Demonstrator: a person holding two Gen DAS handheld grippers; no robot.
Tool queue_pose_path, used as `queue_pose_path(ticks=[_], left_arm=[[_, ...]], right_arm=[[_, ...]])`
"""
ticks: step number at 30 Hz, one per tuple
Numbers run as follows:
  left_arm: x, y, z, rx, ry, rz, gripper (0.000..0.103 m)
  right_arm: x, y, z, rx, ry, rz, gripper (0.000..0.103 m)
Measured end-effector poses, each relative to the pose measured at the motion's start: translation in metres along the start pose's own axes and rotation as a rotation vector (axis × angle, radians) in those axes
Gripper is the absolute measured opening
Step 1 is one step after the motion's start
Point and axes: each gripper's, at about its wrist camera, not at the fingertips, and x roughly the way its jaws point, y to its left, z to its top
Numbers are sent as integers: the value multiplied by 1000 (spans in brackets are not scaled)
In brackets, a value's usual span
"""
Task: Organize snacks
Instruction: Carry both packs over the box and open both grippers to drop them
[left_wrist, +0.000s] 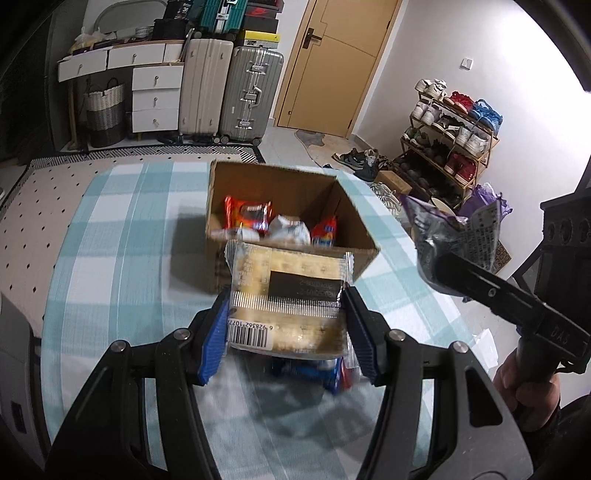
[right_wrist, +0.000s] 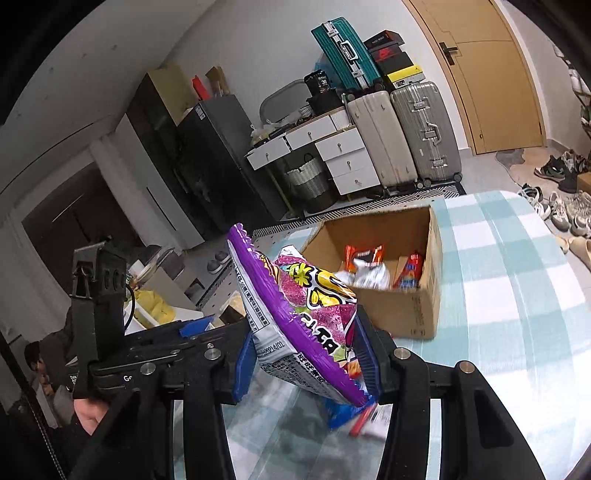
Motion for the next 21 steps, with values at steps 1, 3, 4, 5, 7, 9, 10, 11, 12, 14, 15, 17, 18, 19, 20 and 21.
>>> queue_pose_path(ticks=[1, 3, 4, 5, 7, 9, 10, 11, 12, 14, 15, 17, 18, 19, 20, 21], left_arm=[[2, -1, 7, 1, -4, 2, 55], [7, -1, 18, -1, -13, -1, 55], [11, -1, 23, -2, -13, -2, 55], [15, 0, 30, -3, -12, -1, 55], [22, 1, 39, -1, -10, 0, 55], [31, 1, 49, 4, -9, 5, 55], [35, 1, 54, 7, -8, 7, 55], [39, 2, 59, 9, -8, 7, 55], [43, 2, 63, 11, -7, 6, 55], [51, 1, 74, 19, -8, 7, 55], [55, 2, 78, 21, -9, 8, 55], [64, 3, 87, 25, -8, 9, 55], [68, 3, 91, 26, -6, 11, 55], [73, 4, 95, 28, -4, 12, 55], [78, 5, 99, 28, -1, 14, 55], [84, 6, 103, 30, 3, 15, 55]], right_arm=[[4, -2, 7, 0, 2, 0, 48], [11, -5, 16, 0, 6, -4, 48], [15, -8, 21, 3, 8, -7, 48], [19, -12, 25, 7, 10, -8, 48], [28, -18, 35, 18, 15, -10, 48], [36, -25, 44, 22, 16, -20, 48], [41, -29, 48, 26, 20, -22, 48], [45, -32, 51, 31, 23, -24, 48], [51, -36, 56, 34, 27, -27, 48], [61, -42, 63, 36, 33, -32, 48], [66, -45, 66, 37, 35, -36, 48], [73, -51, 71, 37, 39, -41, 48], [77, -54, 75, 37, 42, -43, 48], [82, -57, 77, 38, 46, -46, 48], [87, -60, 79, 38, 49, -48, 48], [91, -62, 81, 38, 53, -50, 48]])
